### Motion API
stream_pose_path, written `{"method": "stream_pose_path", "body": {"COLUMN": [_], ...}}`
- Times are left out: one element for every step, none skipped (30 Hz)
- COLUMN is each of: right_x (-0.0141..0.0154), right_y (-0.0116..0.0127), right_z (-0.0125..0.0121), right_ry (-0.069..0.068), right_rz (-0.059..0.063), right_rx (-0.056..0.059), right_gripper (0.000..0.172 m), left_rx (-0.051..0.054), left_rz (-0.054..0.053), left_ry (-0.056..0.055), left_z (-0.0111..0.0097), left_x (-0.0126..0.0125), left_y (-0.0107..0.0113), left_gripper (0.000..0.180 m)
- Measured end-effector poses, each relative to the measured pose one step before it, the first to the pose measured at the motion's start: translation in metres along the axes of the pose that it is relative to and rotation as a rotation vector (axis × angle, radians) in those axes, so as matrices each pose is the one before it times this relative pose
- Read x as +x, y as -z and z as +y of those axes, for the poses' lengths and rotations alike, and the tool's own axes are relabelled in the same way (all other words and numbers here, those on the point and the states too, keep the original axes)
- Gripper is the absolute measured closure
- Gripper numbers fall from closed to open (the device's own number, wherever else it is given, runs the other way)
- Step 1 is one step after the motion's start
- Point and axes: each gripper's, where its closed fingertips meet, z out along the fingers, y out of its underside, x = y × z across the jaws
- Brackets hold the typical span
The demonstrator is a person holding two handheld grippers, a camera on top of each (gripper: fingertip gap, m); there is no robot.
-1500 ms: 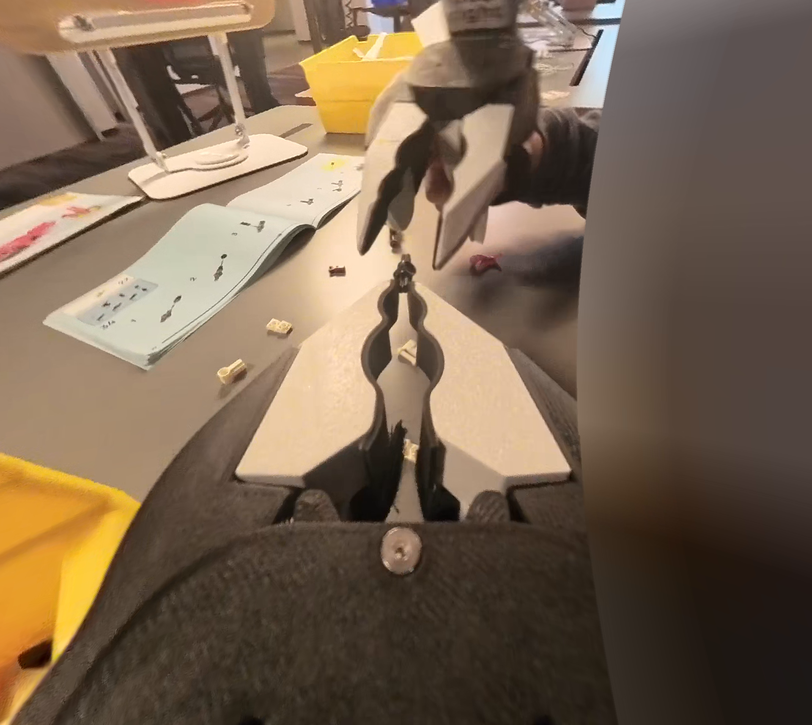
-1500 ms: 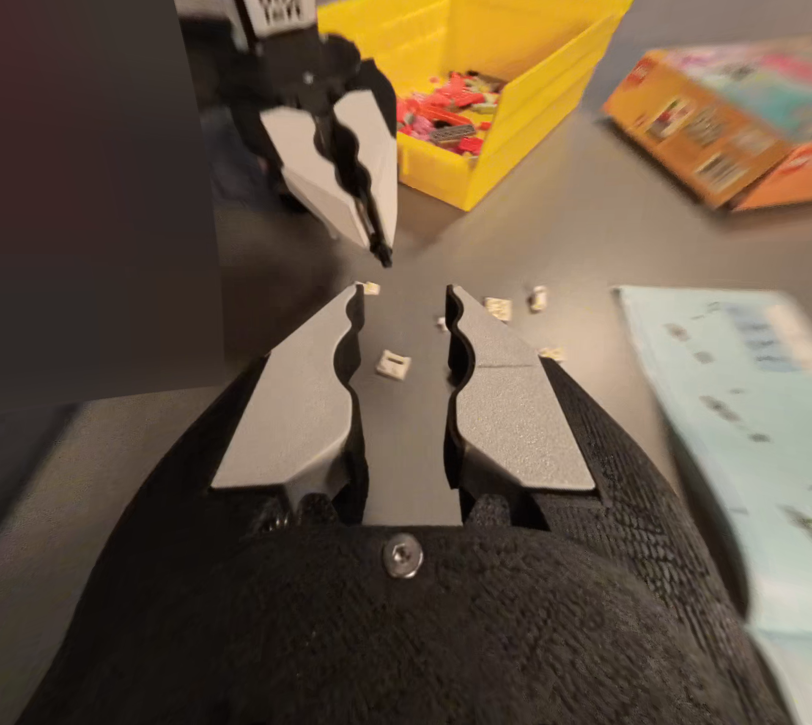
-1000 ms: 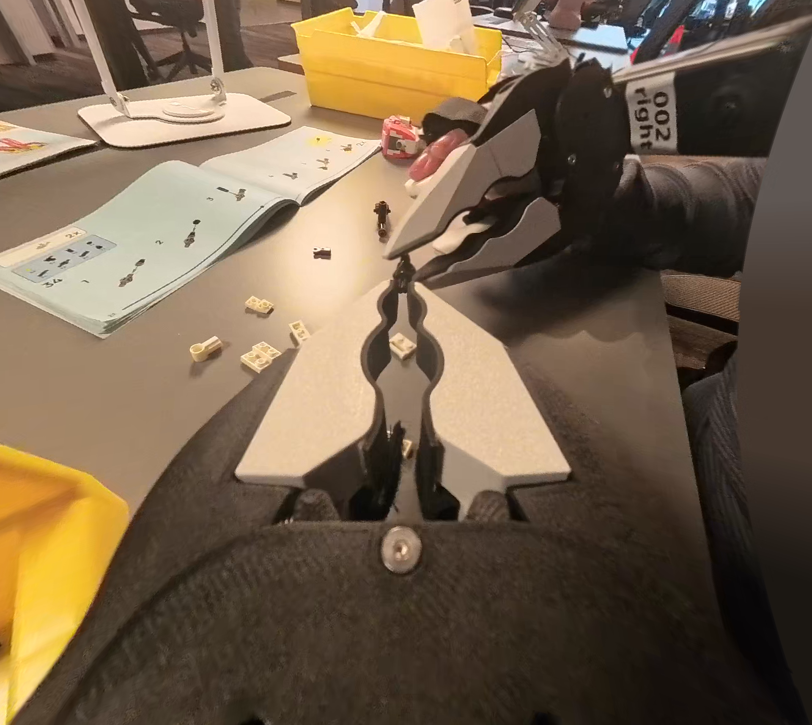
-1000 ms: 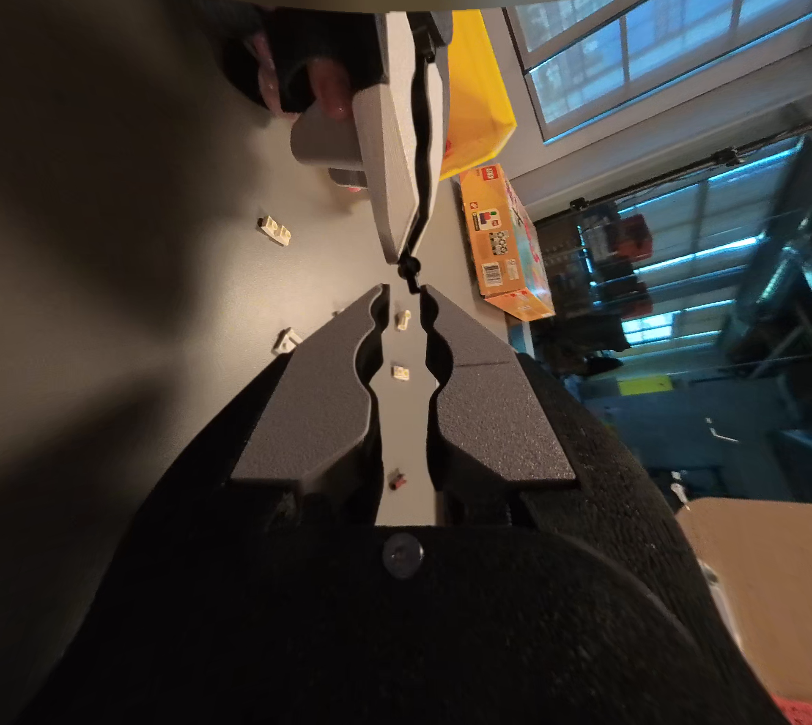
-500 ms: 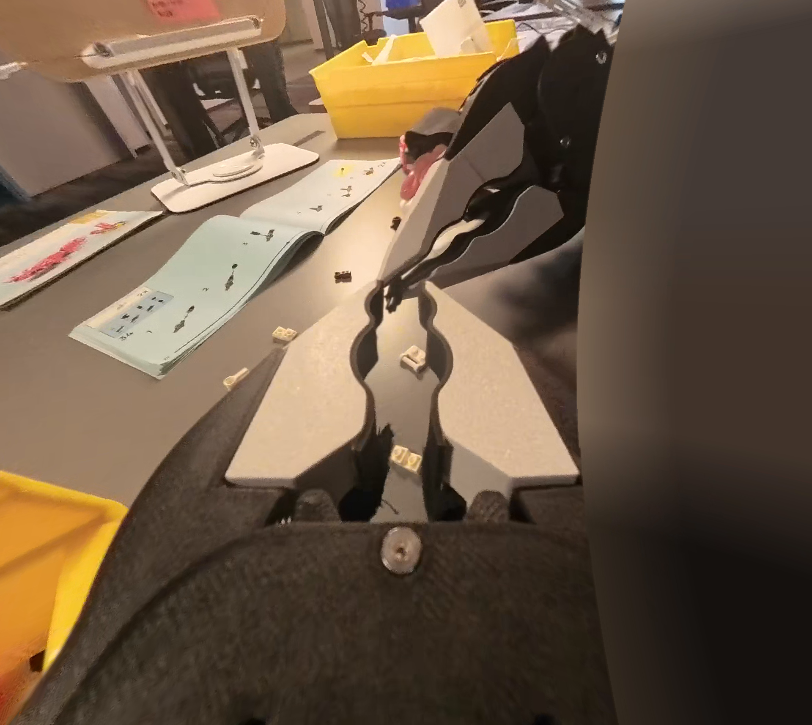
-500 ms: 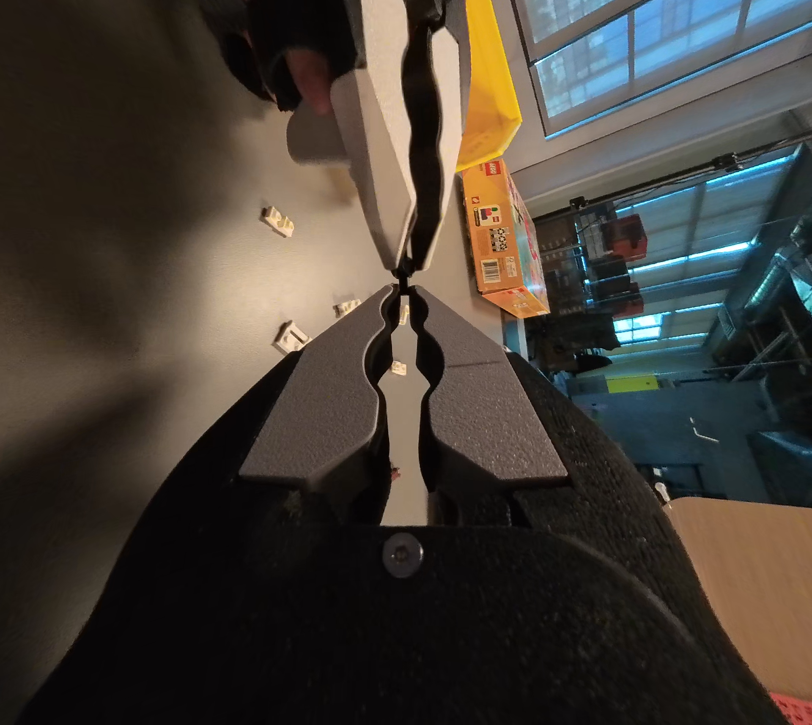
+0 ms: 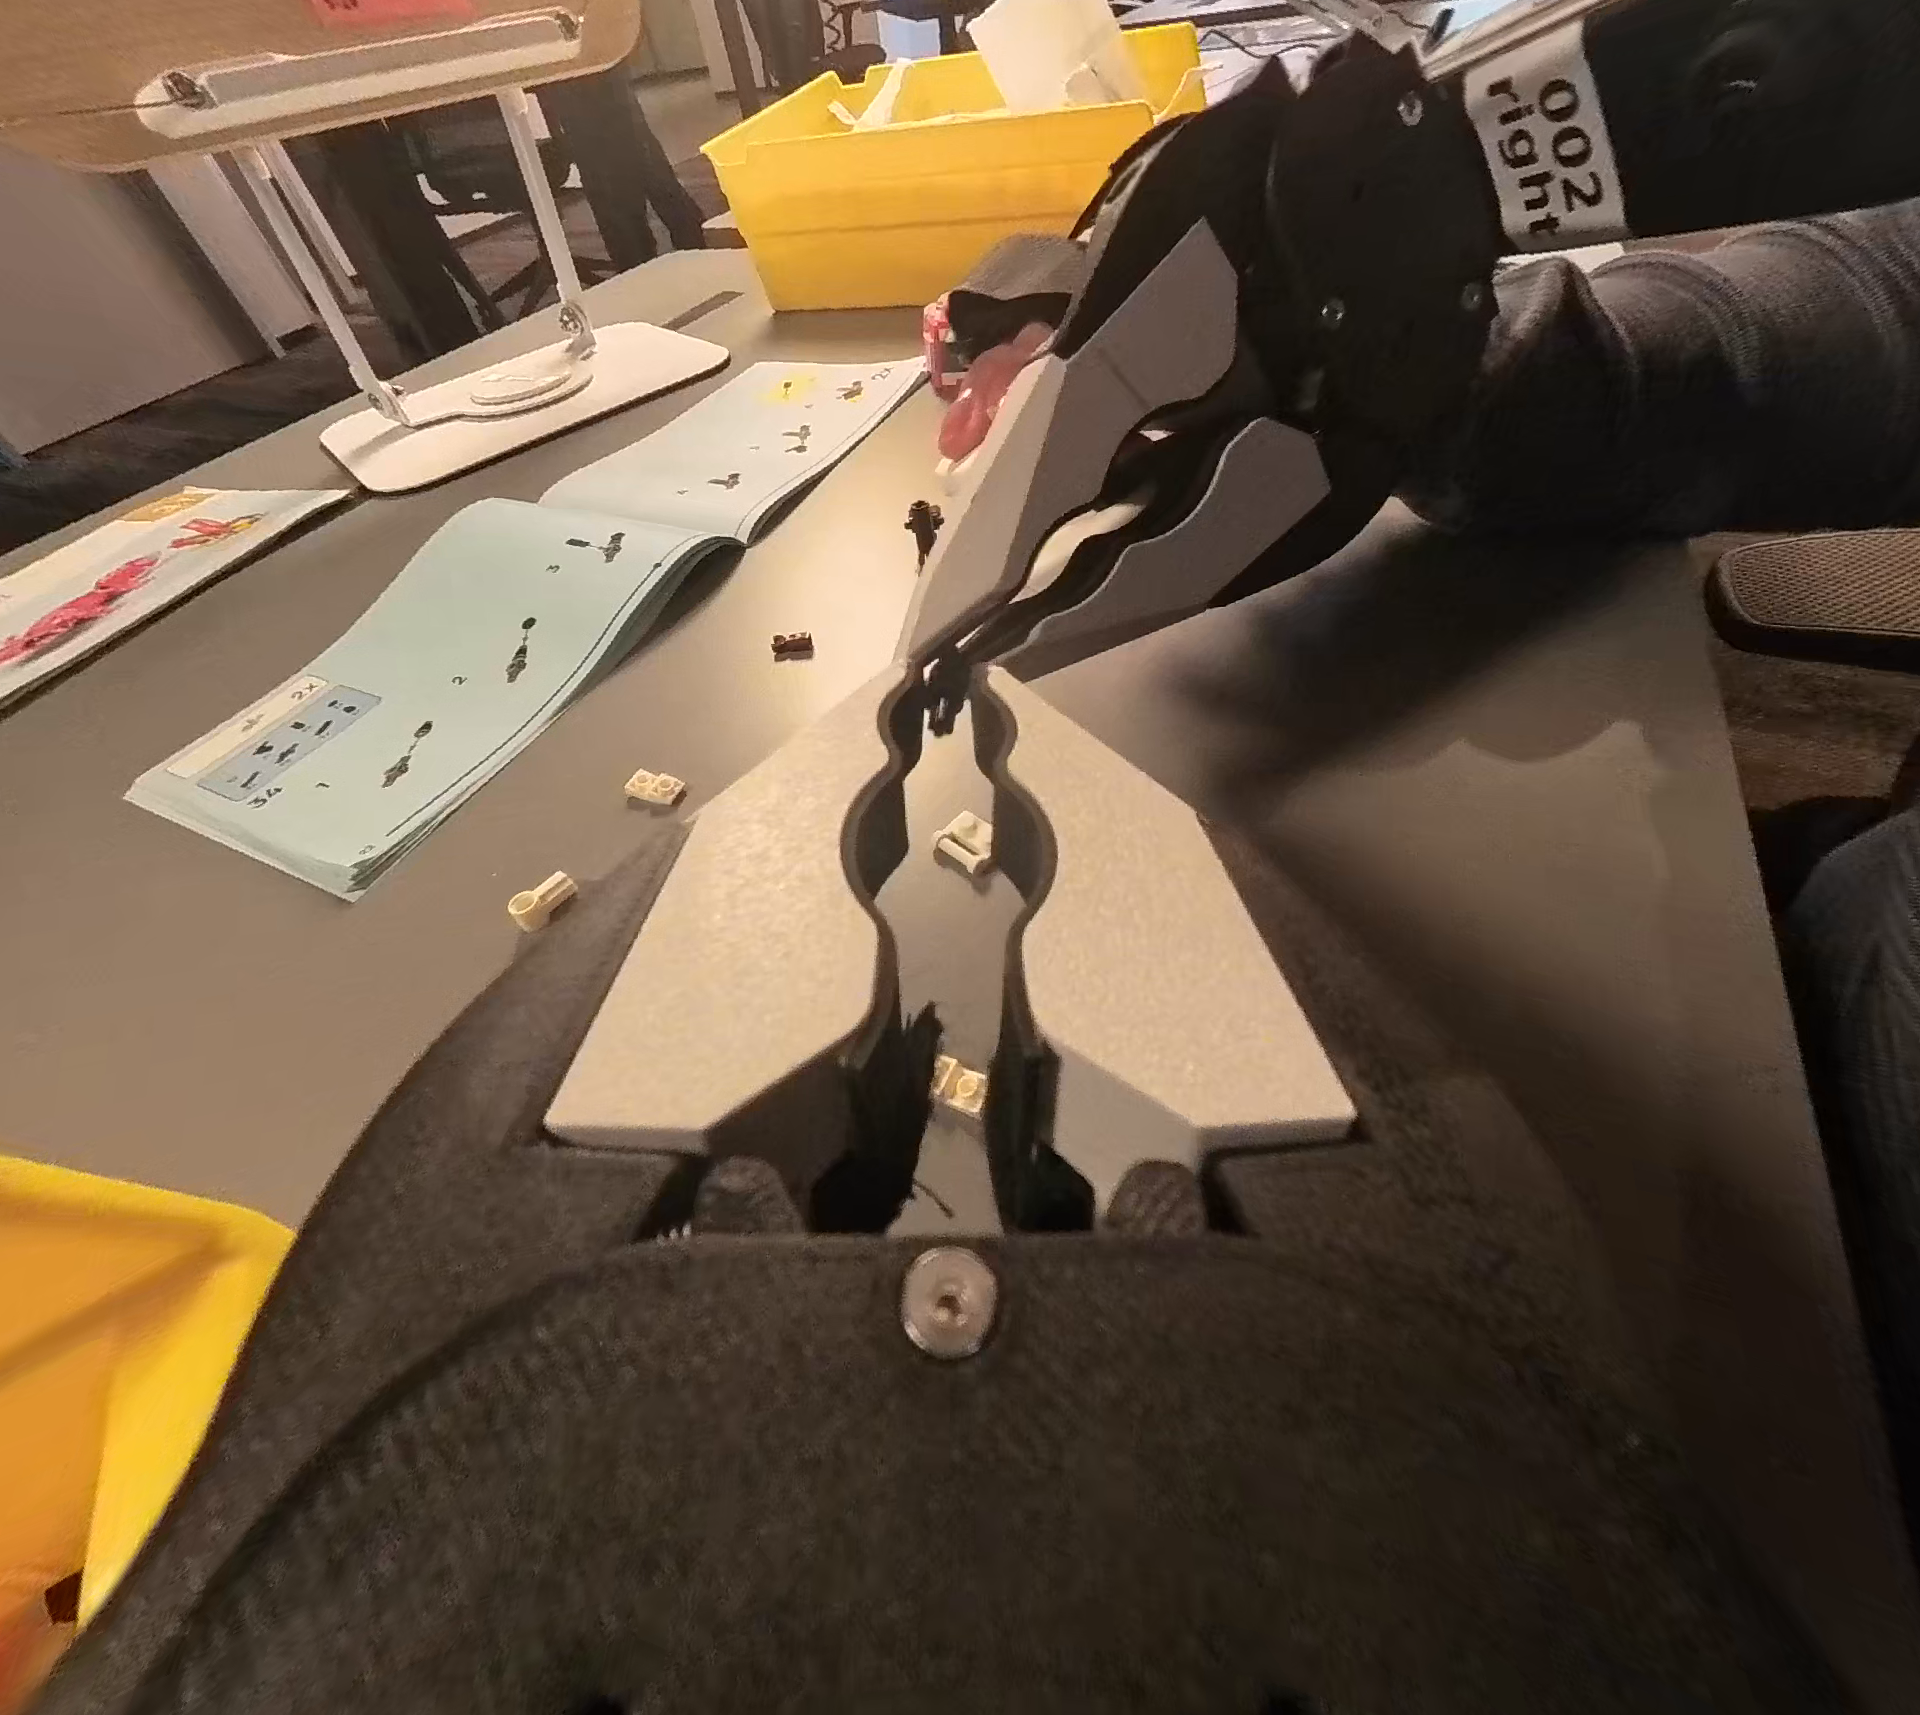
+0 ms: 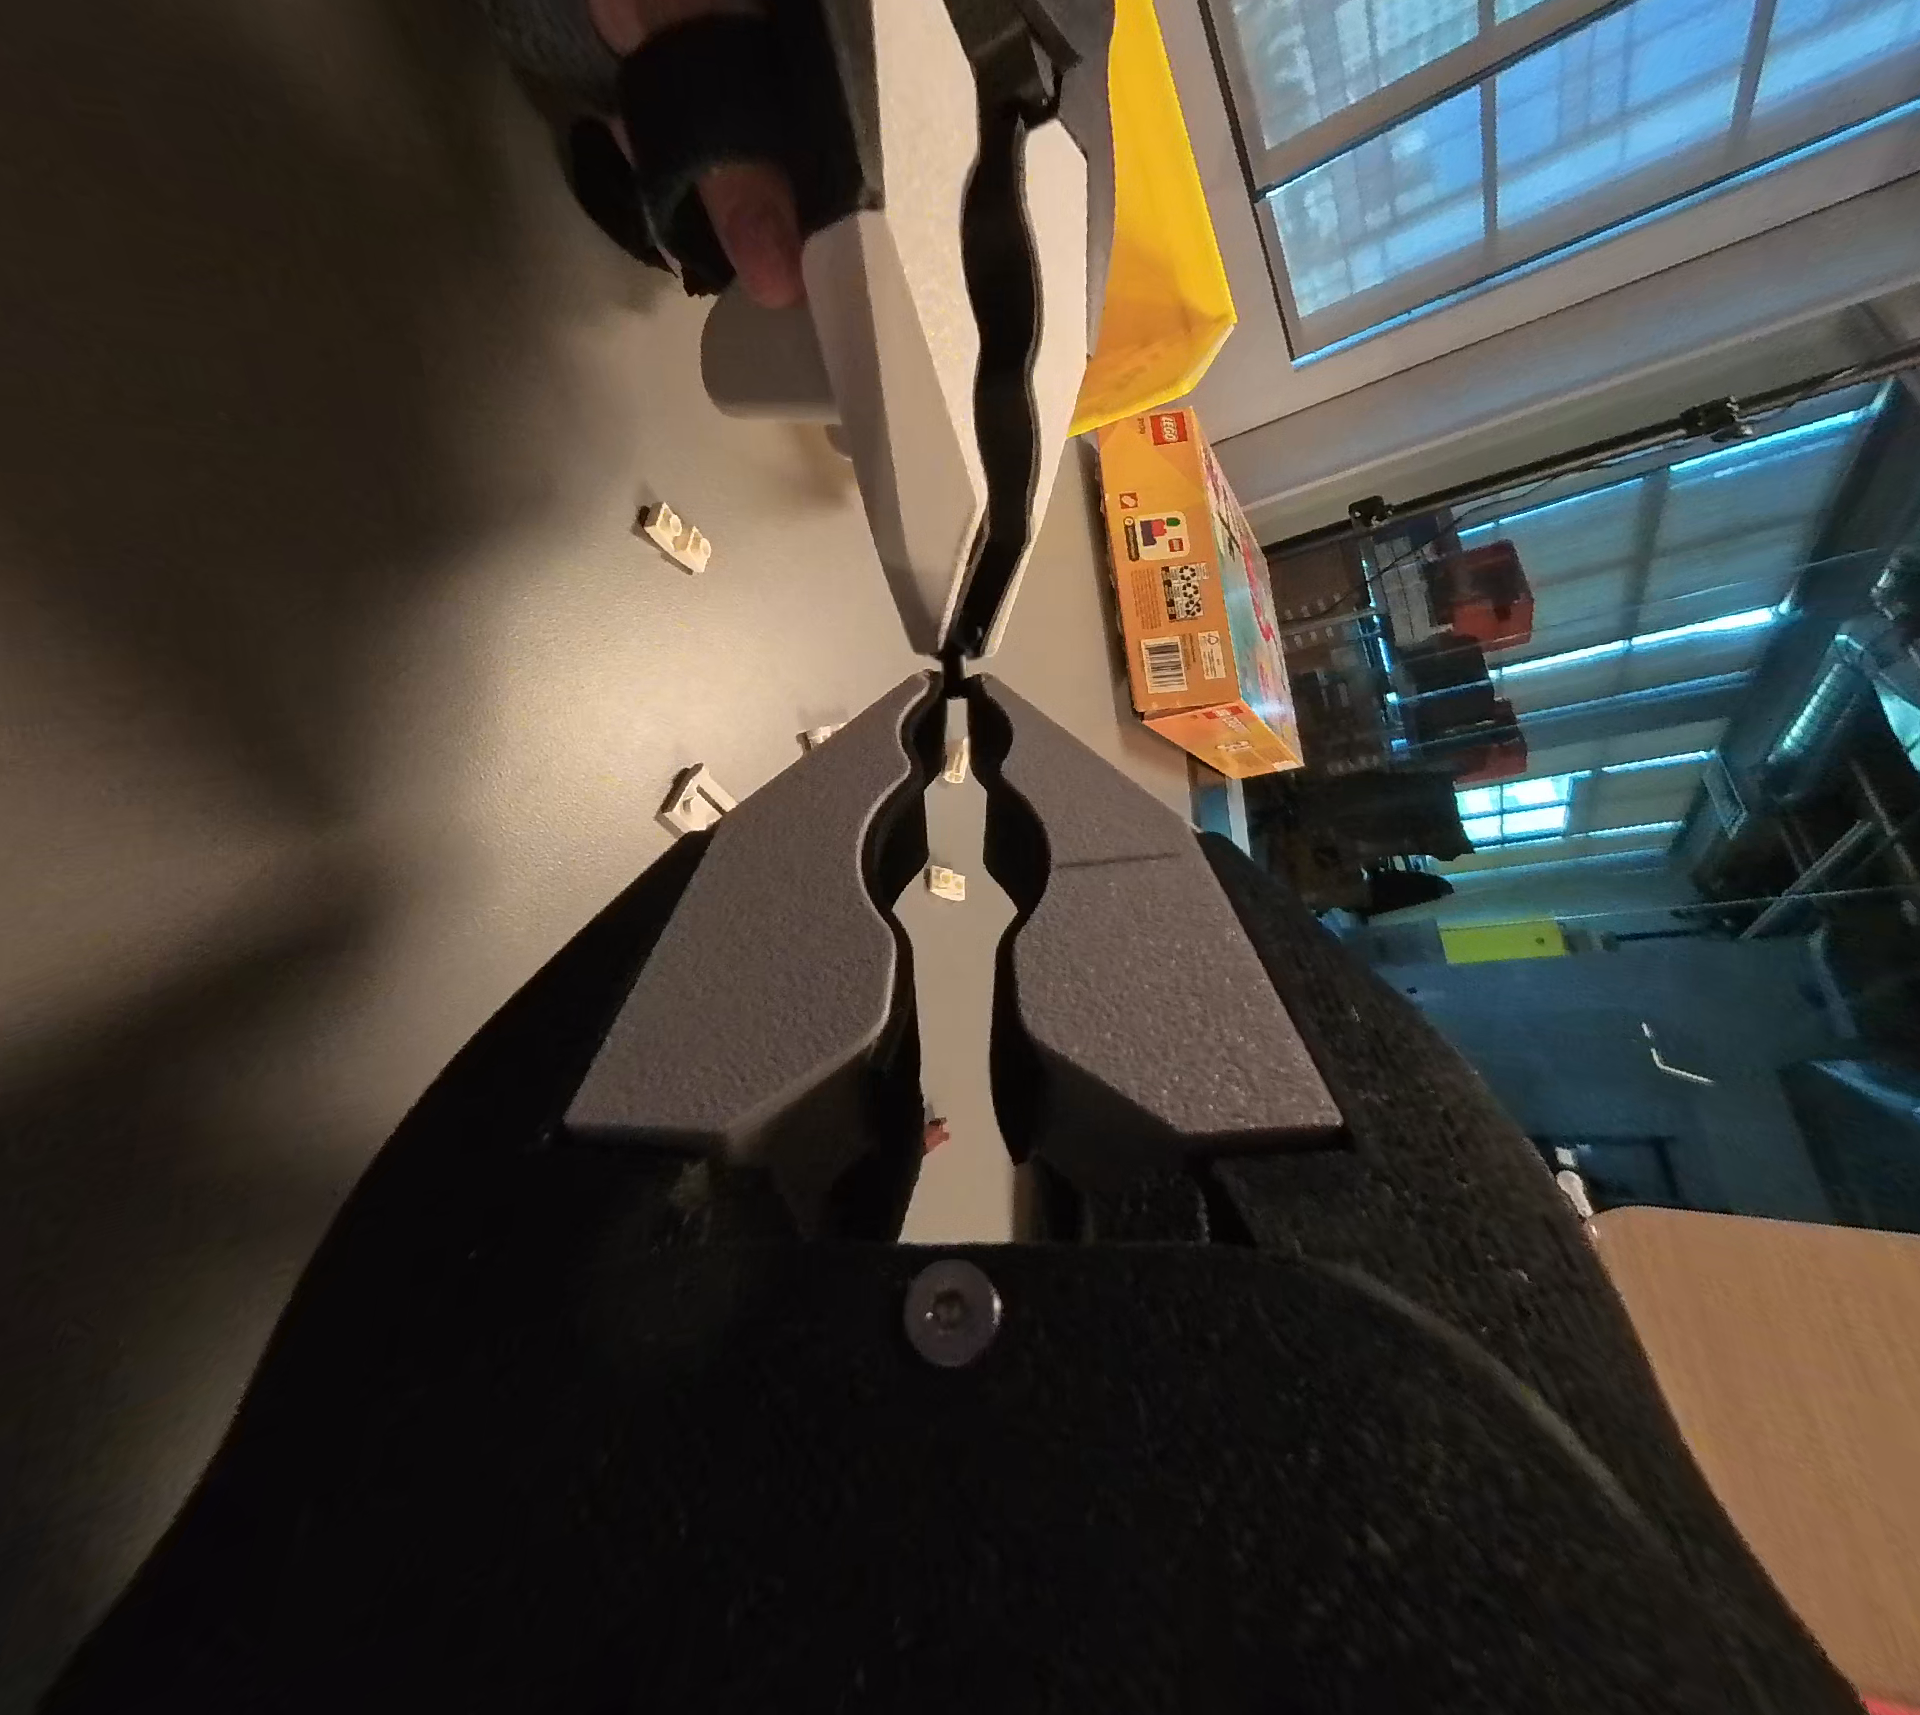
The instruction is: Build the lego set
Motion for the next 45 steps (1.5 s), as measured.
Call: {"method": "stream_pose_path", "body": {"right_x": [0.00036,0.00048,0.00032,0.00021,-0.00004,-0.00024,0.00001,0.00012,0.00014,0.00032,0.00038,0.00025,0.00116,0.00225,0.00162,0.00077,0.00039,0.00038,0.00003,-0.00061,-0.00201,-0.00319,-0.00315,-0.00309,-0.00244,-0.00096,-0.00022,0.00029,0.0007,0.00082,0.00133,0.0015,0.00133,0.00108,0.00114,0.001,0.00088,0.00134,0.00173,0.00195,0.00212,0.00204,0.00197,0.00228,0.00349], "right_y": [0.00009,0.00028,0.00036,0.00021,0.00019,0.00016,-0.00004,-0.00007,-0.00007,0.00015,0.00057,0.00133,0.00221,0.00273,0.00243,0.00152,0.00059,-0.00037,-0.00142,-0.00195,-0.00262,-0.003,-0.0032,-0.00294,-0.00263,-0.00218,-0.00164,-0.00121,-0.00088,-0.0005,-0.00034,0.00005,0.00026,0.00041,0.0005,0.00073,0.00082,0.00094,0.00117,0.00136,0.00164,0.0019,0.00203,0.0022,0.00266], "right_z": [-0.0001,-0.00013,0.00001,0.00001,0.00007,-0.00022,-0.00017,-0.00004,0.00011,-0.00015,-0.00031,-0.00005,-0.00016,0.00074,0.00356,0.00678,0.00941,0.0103,0.00911,0.0069,0.00516,0.00376,0.00219,0.00075,0.0002,0.00008,-0.00009,-0.00005,0.00027,0.00059,0.00059,0.00047,-0.0001,-0.00082,-0.00156,-0.00213,-0.0022,-0.00225,-0.00244,-0.00274,-0.00324,-0.0037,-0.00411,-0.00424,-0.00478], "right_ry": [0.0005,-0.0016,-0.0026,-0.0015,-0.0005,-0.0002,0.0,-0.0004,-0.0022,-0.0047,-0.0068,-0.0133,-0.0326,-0.0608,-0.0834,-0.0935,-0.0903,-0.0786,-0.0641,-0.0481,-0.0354,-0.0284,-0.0225,-0.0167,-0.0148,-0.0139,-0.0114,-0.0125,-0.0145,-0.0123,-0.009,-0.006,-0.0033,-0.0019,0.0001,0.0034,0.0063,0.01,0.0144,0.0168,0.0155,0.0114,0.007,0.0049,0.0044], "right_rz": [0.0024,0.0014,-0.0002,-0.0001,-0.0009,-0.0016,0.0004,0.0012,0.0007,0.0018,0.0008,-0.0059,-0.0096,-0.0154,-0.0316,-0.0414,-0.0409,-0.0353,-0.0291,-0.0244,-0.0253,-0.0271,-0.023,-0.0197,-0.0155,-0.0069,-0.0029,-0.0011,-0.0002,0.0,0.0041,0.0063,0.0056,0.0057,0.0074,0.0079,0.0086,0.0131,0.0167,0.0192,0.0202,0.018,0.0155,0.0159,0.0228], "right_rx": [0.0015,0.0018,0.0011,0.0011,0.0006,0.0007,0.0006,-0.0004,0.0001,0.0035,0.0072,0.0082,0.0134,0.0125,-0.0022,-0.0205,-0.0339,-0.0399,-0.0355,-0.0274,-0.0227,-0.0198,-0.015,-0.0087,-0.005,-0.0036,-0.0015,-0.0001,-0.0013,-0.002,-0.0016,-0.0006,0.0027,0.0068,0.0107,0.0134,0.0134,0.0131,0.0135,0.0148,0.0173,0.0207,0.0231,0.0245,0.0282], "right_gripper": [0.17,0.17,0.17,0.17,0.17,0.17,0.17,0.17,0.17,0.17,0.169,0.165,0.152,0.143,0.137,0.134,0.134,0.134,0.134,0.136,0.137,0.138,0.138,0.138,0.139,0.139,0.139,0.139,0.139,0.139,0.139,0.14,0.14,0.141,0.141,0.142,0.142,0.142,0.142,0.142,0.142,0.142,0.143,0.143,0.143], "left_rx": [-0.0056,-0.0058,-0.0036,-0.0022,-0.001,0.0,0.0013,-0.0001,-0.001,0.0002,0.0014,-0.0001,0.0017,0.0004,-0.0021,-0.0033,-0.0031,-0.0031,-0.0026,-0.0007,0.0007,0.0005,0.0004,0.0003,0.0001,-0.0001,0.0001,0.0001,0.0001,0.0013,0.0024,0.0026,0.0021,0.0016,0.001,0.0005,0.0005,0.001,0.0011,0.0013,0.0013,0.0012,0.0011,0.0012,0.0015], "left_rz": [0.0021,0.0014,0.002,0.001,0.0,-0.0033,0.0014,0.0052,0.0062,0.0077,0.006,-0.0073,-0.0251,-0.0213,-0.0231,-0.0216,-0.0167,-0.013,-0.0086,-0.0028,-0.0008,0.0025,0.002,0.0001,0.0008,0.0007,0.0004,0.001,0.0007,0.0006,0.0015,0.0008,0.0002,-0.0005,-0.0004,-0.0003,-0.0001,-0.0003,-0.0006,-0.0002,0.0002,0.0004,0.0004,0.0012,0.0032], "left_ry": [-0.0005,-0.0023,-0.0029,-0.0014,0.0013,0.0046,0.0064,0.0089,0.0091,0.0082,0.0067,0.0065,0.0026,-0.0057,-0.0019,0.0019,0.0031,0.0041,0.0047,0.0047,0.0038,0.0022,0.0012,0.0003,-0.0008,-0.0014,-0.0014,-0.0008,0.0001,0.0006,0.0004,0.0003,-0.0001,-0.0001,0.0001,0.0003,0.0,-0.0006,-0.0007,-0.0005,-0.0003,0.0,-0.0003,-0.0012,-0.002], "left_z": [0.00066,0.00065,0.00049,0.00021,0.00012,0.00009,-0.00019,0.00009,0.00007,-0.00009,-0.00015,0.00003,-0.00011,0.00025,0.00051,0.00075,0.00058,0.00048,0.0004,0.00006,-0.00001,-0.00014,0.0,-0.00004,-0.00004,0.00001,-0.00003,-0.00003,-0.00002,-0.00013,-0.00034,-0.00028,-0.00022,-0.00027,-0.00009,-0.00005,-0.00004,-0.00012,-0.00012,-0.00014,-0.00015,-0.00012,-0.00021,-0.00014,-0.00017], "left_x": [0.00039,0.00038,0.00059,0.00029,-0.00009,-0.00071,-0.00047,-0.00021,-0.00005,0.00022,0.00015,-0.00151,-0.00404,-0.0035,-0.00391,-0.00374,-0.00307,-0.00235,-0.00175,-0.00085,-0.00046,0.00014,0.00011,0.00003,0.00014,0.00013,0.00023,0.00016,0.0001,0.00001,0.00013,0.00012,0.0,-0.00006,-0.00003,-0.0001,-0.00005,-0.00004,-0.00004,0.0001,-0.00003,0.00008,0.0,0.00025,0.00047], "left_y": [-0.00059,-0.00061,-0.00041,-0.00015,-0.00016,0.00006,0.00015,-0.00005,-0.00008,0.0,0.00007,0.00014,0.00062,0.00094,0.00093,0.0007,0.00038,0.00003,-0.0001,-0.00005,0.00008,-0.00004,0.00012,-0.00002,-0.00006,0.00004,0.00006,-0.00006,-0.00001,0.00009,0.00025,0.00017,0.0002,0.00013,0.00015,0.00002,0.0001,0.00002,0.00009,0.00016,0.00004,0.00014,0.00008,0.00017,0.00015], "left_gripper": [0.172,0.171,0.17,0.169,0.17,0.173,0.173,0.174,0.174,0.174,0.174,0.175,0.175,0.175,0.175,0.175,0.175,0.175,0.175,0.175,0.175,0.175,0.175,0.175,0.175,0.175,0.175,0.175,0.175,0.175,0.175,0.175,0.175,0.175,0.175,0.175,0.175,0.175,0.175,0.175,0.175,0.175,0.175,0.175,0.175]}}
